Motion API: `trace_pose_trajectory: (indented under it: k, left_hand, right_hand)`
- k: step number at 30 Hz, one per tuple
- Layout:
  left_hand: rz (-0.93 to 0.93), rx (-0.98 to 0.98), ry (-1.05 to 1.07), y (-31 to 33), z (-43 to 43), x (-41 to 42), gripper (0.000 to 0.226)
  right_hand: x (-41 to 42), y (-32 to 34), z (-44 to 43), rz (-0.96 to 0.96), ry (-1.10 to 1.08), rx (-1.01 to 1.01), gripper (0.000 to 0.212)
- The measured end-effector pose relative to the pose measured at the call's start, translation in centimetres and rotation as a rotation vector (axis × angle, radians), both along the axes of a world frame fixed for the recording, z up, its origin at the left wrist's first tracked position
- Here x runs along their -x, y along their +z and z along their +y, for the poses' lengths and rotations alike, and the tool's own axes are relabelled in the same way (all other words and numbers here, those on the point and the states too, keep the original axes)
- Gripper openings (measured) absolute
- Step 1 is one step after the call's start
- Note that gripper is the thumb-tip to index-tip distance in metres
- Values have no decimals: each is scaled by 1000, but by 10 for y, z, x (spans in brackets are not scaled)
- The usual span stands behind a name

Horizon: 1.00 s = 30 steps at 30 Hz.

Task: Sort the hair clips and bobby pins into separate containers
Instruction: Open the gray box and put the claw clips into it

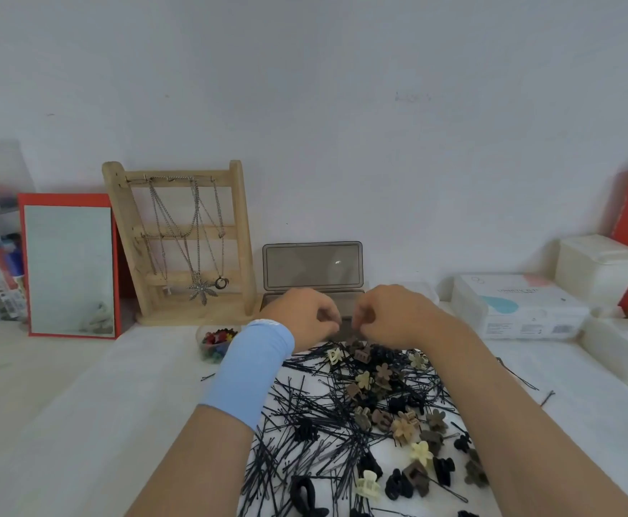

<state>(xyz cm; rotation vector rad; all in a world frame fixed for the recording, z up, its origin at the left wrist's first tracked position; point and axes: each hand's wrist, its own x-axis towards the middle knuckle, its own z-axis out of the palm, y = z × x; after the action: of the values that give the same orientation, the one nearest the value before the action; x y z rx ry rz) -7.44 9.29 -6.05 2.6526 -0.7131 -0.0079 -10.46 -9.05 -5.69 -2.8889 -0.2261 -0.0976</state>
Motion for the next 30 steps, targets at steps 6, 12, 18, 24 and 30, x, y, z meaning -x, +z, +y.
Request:
trace_pose_trajectory:
  k: [6,12,18,24,30]
  left_hand:
    - [97,-200,-59,-12,-12,7,26]
    - [21,-160,-39,-18,-14,1,11]
    - [-47,160,-1,-3,0,-6,16]
    - [-32,451,88,-14,9,-13,21]
    - [-78,503,139,-21,12,-21,23]
  right_hand:
    - [0,-3,-2,190,11,64,36]
    - [-2,7,-10,183,93,-96,32]
    - [-8,5,-13,54,52,-336,19]
    - [-10,-6,-6,-64,6,-505,19]
    - [-14,-9,-6,-142,11,-612,35]
